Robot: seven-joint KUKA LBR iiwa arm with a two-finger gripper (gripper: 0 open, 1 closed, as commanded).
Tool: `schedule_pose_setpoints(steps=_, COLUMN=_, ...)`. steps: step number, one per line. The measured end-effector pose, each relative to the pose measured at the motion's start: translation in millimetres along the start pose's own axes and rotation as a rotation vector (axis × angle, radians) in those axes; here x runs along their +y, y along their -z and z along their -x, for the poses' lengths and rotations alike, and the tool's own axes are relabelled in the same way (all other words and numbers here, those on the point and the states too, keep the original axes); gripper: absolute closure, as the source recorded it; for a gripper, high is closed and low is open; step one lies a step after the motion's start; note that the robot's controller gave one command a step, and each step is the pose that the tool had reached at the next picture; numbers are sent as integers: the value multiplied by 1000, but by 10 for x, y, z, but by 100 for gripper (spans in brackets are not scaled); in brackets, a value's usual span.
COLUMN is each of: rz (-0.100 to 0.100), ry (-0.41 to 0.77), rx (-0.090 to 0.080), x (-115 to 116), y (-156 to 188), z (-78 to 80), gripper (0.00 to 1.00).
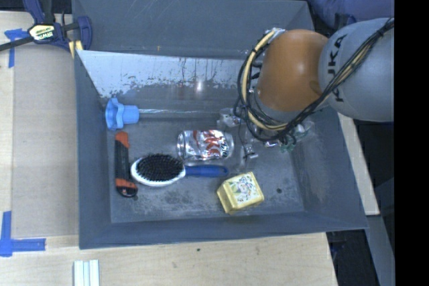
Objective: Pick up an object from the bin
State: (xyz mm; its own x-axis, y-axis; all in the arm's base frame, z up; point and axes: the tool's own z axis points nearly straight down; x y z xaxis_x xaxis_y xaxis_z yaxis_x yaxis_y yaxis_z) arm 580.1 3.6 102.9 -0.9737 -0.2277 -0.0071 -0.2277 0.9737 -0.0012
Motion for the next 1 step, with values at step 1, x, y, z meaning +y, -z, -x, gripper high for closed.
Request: schedule_pose_setpoints(steps=1, rz=1, ry=-387, rx=-5, x=257, y=-91, z=241, gripper=0)
